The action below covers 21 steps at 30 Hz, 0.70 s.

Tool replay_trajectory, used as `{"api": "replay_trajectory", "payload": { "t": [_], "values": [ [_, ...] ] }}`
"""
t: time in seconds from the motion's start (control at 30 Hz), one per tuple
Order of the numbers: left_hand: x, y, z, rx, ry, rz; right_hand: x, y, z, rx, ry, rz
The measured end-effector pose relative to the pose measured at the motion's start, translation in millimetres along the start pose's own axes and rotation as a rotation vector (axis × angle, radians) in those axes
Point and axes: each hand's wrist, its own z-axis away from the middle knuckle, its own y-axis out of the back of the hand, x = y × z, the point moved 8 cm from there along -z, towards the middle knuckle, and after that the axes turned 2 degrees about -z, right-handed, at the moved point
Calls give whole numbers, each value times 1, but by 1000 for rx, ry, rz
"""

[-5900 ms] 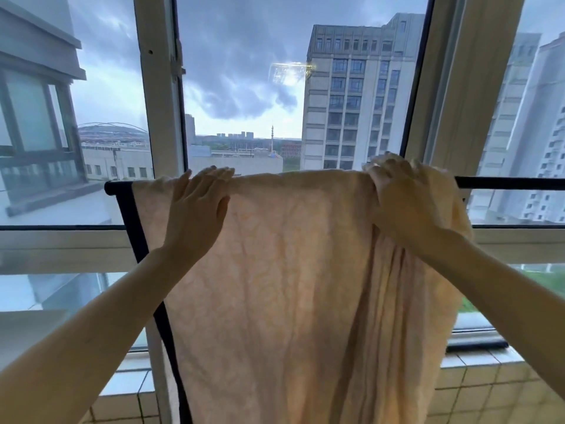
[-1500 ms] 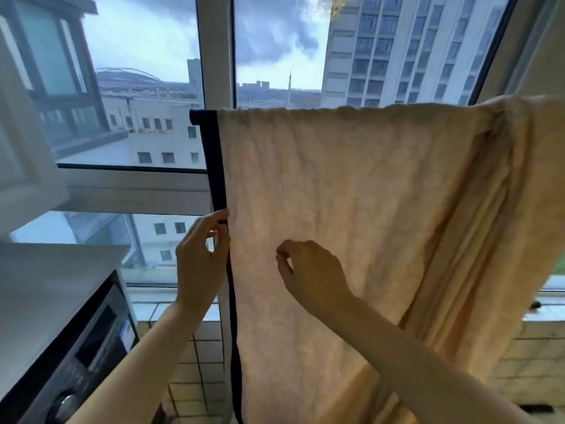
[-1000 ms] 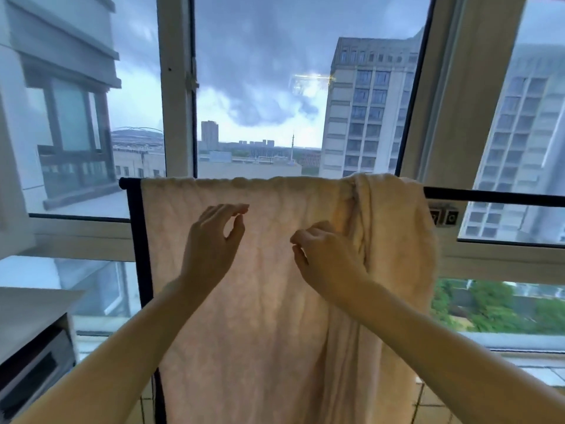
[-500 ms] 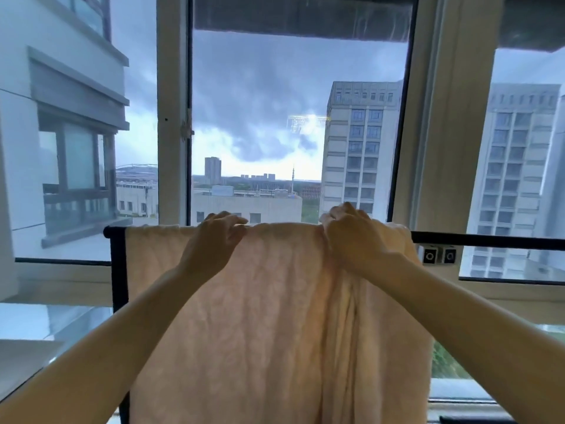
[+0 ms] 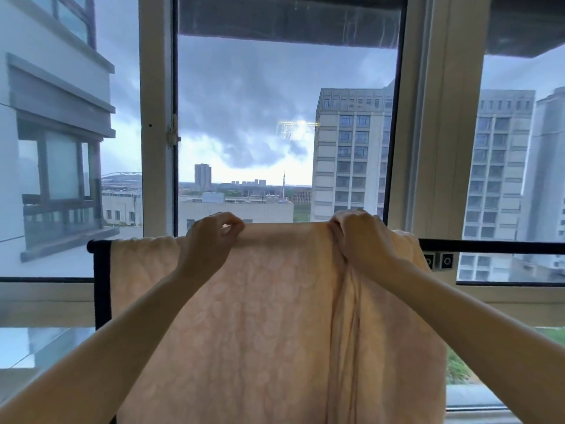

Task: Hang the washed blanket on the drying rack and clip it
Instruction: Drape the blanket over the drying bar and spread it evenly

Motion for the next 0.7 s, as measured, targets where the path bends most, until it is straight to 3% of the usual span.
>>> {"api": "replay_trajectory", "payload": {
  "t": [0.17, 0.43, 0.57, 0.7],
  "values": [
    [-7, -20, 2, -123, -8, -63, 27, 1, -3, -15, -58, -56],
    [-16, -13, -6, -72, 28, -58, 64, 18, 6, 55, -136, -17],
    [6, -25, -7, -111, 5, -14, 64, 17, 8, 41, -92, -18],
    [54, -45, -5, -159, -141, 28, 54, 14, 11, 10, -4, -18]
  ]
}}
